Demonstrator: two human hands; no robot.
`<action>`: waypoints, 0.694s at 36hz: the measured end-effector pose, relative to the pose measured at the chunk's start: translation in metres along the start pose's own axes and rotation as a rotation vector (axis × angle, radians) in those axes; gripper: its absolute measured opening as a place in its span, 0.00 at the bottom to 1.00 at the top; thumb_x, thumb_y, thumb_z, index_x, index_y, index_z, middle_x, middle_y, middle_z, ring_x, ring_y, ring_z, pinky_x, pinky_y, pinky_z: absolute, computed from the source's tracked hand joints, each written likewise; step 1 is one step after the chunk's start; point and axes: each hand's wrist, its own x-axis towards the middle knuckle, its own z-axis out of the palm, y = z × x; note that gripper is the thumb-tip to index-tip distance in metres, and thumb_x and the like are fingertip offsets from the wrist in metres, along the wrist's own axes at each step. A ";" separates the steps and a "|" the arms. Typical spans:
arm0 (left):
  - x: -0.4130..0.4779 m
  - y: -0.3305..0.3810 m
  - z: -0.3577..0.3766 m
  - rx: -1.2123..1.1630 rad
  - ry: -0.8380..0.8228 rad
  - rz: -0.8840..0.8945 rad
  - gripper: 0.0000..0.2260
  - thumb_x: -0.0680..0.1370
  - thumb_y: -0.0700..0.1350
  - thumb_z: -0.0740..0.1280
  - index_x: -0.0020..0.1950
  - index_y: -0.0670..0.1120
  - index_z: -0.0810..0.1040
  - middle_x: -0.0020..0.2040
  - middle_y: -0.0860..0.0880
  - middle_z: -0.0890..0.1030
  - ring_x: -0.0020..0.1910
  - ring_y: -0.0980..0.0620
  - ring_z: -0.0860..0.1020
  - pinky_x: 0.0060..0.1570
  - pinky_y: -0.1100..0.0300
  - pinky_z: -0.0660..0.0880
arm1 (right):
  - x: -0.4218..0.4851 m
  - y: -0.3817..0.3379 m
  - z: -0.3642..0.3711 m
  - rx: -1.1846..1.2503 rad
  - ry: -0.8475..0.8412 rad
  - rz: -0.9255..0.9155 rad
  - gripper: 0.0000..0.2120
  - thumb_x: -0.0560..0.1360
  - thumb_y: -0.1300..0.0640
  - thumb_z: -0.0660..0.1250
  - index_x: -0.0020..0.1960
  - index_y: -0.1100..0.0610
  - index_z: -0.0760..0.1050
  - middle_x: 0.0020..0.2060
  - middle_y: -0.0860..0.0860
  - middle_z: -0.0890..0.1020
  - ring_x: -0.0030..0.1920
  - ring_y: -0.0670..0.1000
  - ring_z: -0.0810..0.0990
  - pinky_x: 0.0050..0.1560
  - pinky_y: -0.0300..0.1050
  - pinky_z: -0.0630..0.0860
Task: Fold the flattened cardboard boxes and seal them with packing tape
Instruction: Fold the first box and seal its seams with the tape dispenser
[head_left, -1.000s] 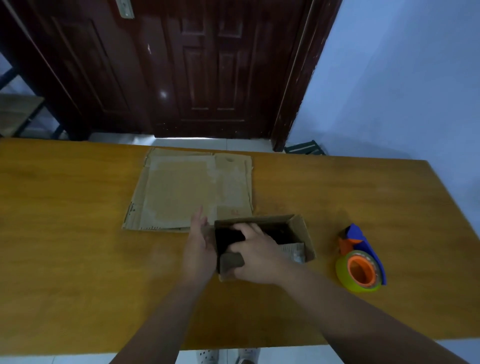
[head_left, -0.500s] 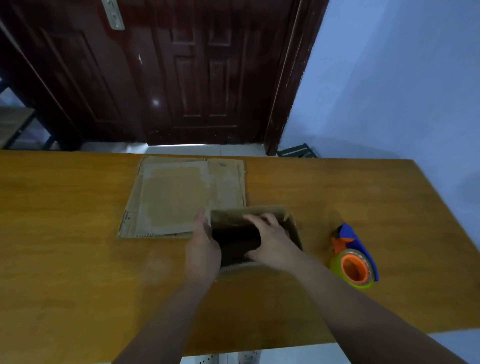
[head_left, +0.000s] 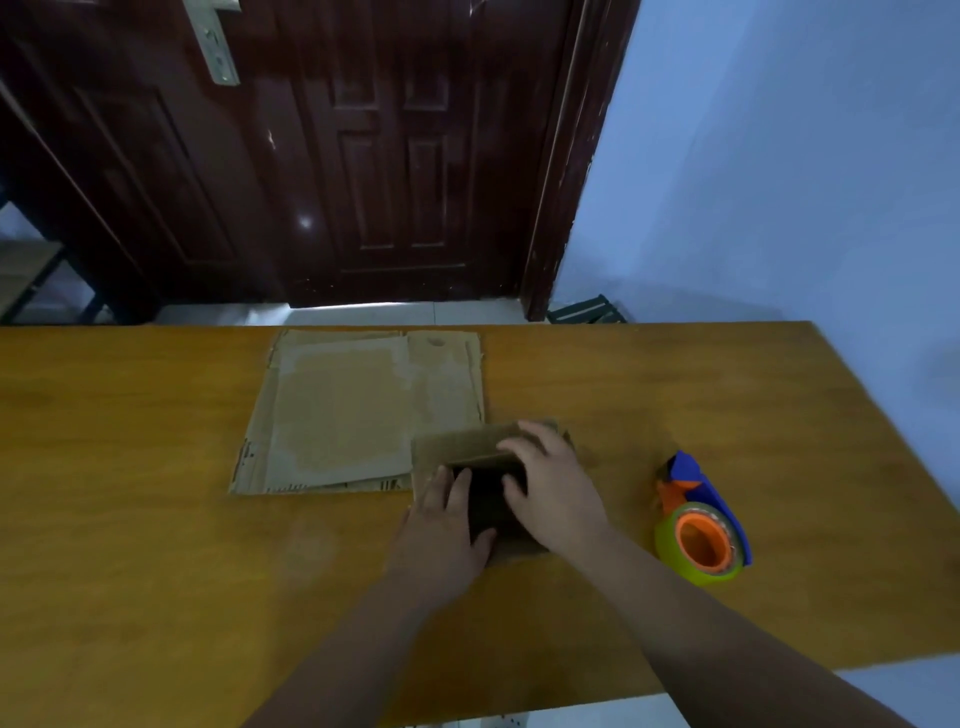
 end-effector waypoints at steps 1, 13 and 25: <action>-0.001 0.000 0.002 0.012 0.012 0.003 0.35 0.79 0.61 0.57 0.78 0.52 0.41 0.79 0.49 0.42 0.76 0.44 0.53 0.71 0.49 0.64 | -0.004 0.001 -0.003 -0.034 0.149 -0.013 0.16 0.79 0.55 0.62 0.66 0.49 0.72 0.72 0.50 0.63 0.69 0.53 0.65 0.61 0.47 0.74; 0.002 -0.001 -0.001 0.033 0.024 0.051 0.44 0.75 0.65 0.62 0.77 0.55 0.35 0.74 0.52 0.27 0.77 0.44 0.51 0.64 0.52 0.71 | -0.020 0.046 0.010 0.371 0.152 0.365 0.10 0.82 0.49 0.54 0.57 0.50 0.71 0.44 0.46 0.79 0.39 0.39 0.75 0.34 0.32 0.66; 0.002 -0.013 -0.025 -0.184 -0.203 0.146 0.46 0.69 0.69 0.64 0.78 0.56 0.43 0.72 0.56 0.23 0.77 0.48 0.38 0.73 0.45 0.58 | -0.018 0.050 0.018 0.123 0.000 0.206 0.17 0.79 0.55 0.61 0.67 0.47 0.74 0.61 0.48 0.77 0.61 0.48 0.73 0.59 0.41 0.71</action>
